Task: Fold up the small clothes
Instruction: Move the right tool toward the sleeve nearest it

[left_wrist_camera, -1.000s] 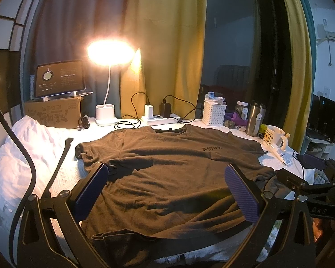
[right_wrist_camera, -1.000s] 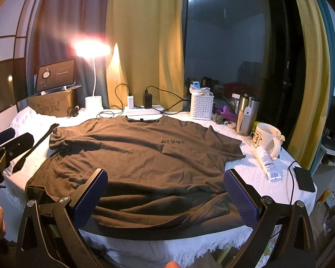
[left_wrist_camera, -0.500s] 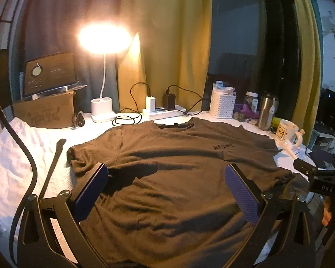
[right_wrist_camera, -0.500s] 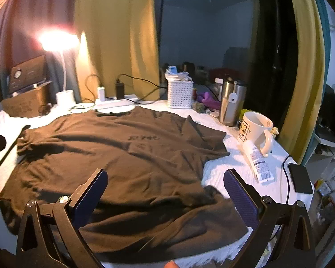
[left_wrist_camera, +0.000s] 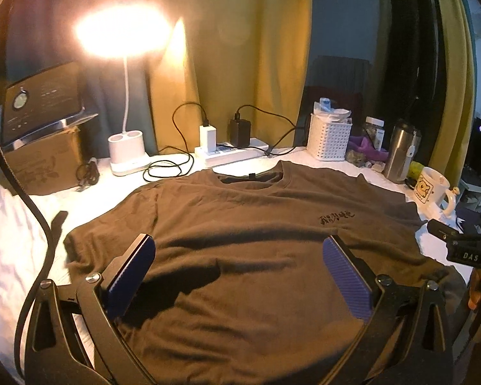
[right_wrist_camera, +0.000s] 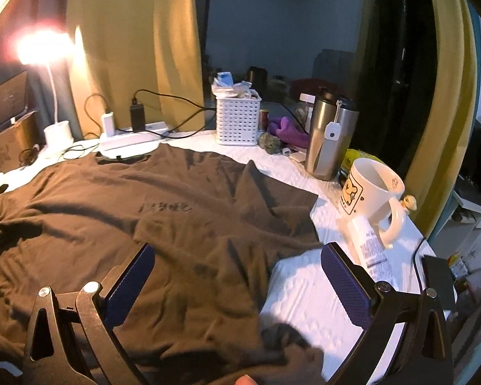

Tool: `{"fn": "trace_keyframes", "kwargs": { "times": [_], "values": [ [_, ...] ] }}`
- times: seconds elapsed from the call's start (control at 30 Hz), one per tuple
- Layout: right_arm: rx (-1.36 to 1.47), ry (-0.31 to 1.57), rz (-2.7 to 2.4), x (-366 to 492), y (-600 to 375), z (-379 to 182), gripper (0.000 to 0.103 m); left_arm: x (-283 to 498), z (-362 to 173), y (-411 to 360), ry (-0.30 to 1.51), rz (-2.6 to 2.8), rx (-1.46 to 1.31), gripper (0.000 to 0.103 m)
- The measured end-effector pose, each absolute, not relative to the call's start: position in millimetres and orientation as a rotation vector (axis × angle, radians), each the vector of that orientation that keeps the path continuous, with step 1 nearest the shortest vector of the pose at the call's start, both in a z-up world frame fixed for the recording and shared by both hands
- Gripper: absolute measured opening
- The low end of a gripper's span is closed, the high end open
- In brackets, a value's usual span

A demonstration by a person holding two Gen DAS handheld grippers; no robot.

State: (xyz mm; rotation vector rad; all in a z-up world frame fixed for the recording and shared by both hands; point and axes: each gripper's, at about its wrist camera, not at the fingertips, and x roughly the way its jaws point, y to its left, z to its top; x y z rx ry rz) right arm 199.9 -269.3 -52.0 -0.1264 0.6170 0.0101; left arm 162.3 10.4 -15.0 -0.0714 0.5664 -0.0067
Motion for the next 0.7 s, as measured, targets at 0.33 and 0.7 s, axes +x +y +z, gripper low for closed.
{"fn": "trace_keyframes", "kwargs": {
  "times": [0.33,0.7],
  "values": [
    [-0.123,0.652,-0.048,265.6,-298.1,-49.9,0.103,214.6,-21.8,11.8,0.623,0.005,-0.057,0.103],
    [-0.089,0.723,-0.122,345.0,-332.6,-66.9,0.102,264.0,-28.2,7.0,0.650,-0.007,-0.033,0.103]
  ]
}}
